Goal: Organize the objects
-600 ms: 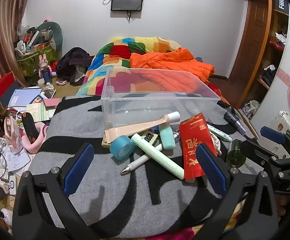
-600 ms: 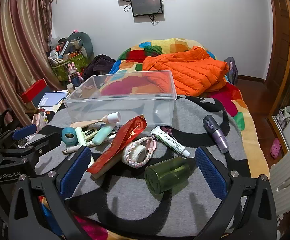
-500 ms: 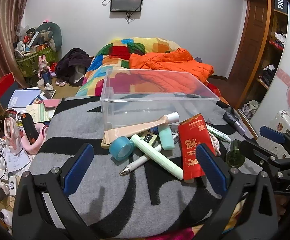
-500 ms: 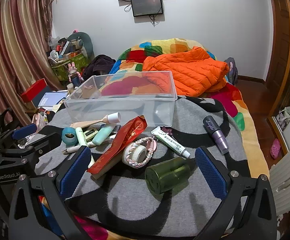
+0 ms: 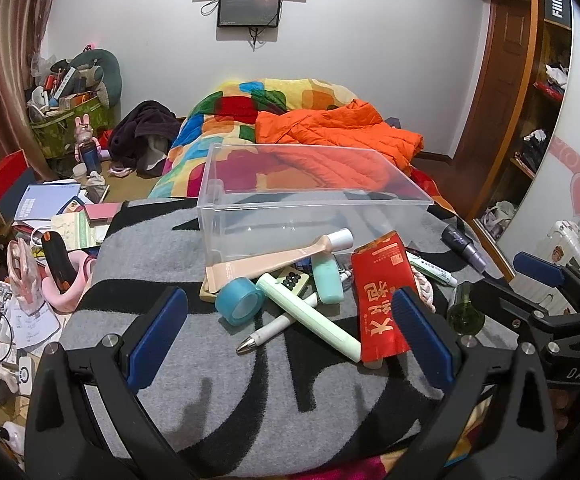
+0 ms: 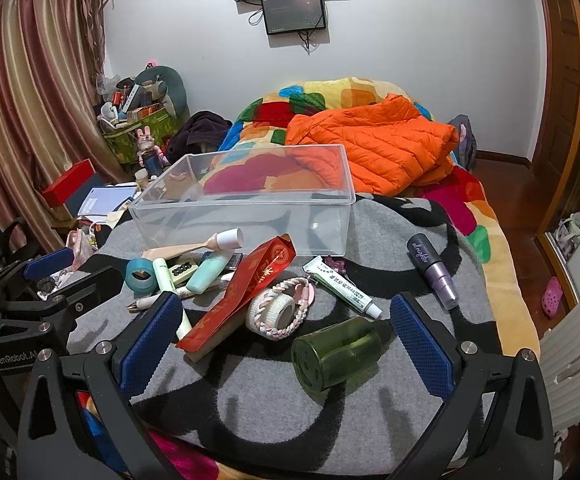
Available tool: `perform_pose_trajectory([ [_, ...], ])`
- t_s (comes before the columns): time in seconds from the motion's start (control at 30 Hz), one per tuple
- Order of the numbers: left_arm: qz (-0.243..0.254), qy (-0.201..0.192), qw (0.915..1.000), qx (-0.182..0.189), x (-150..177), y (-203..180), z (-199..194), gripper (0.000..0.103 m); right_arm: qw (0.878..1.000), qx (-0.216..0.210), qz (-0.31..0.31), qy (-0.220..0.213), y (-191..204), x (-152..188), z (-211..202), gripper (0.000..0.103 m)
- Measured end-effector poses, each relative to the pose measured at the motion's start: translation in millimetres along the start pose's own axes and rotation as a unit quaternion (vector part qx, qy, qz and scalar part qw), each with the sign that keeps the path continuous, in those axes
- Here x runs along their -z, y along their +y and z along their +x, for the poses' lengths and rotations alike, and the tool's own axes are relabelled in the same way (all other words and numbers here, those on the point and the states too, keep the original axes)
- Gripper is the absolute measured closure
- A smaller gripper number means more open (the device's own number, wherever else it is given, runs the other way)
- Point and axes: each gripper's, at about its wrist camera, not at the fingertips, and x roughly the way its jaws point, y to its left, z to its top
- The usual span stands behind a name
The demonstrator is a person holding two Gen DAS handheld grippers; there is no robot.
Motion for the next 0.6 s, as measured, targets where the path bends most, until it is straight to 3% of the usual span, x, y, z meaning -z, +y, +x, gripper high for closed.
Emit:
perform_pose_trajectory([
  [0.6, -0.003, -0.001, 1.0000, 0.004, -0.5, 0.2, -2.0, 0.000, 1.000, -0.003, -0.003, -0.003, 2.3, -0.5, -0.7, 0.000],
])
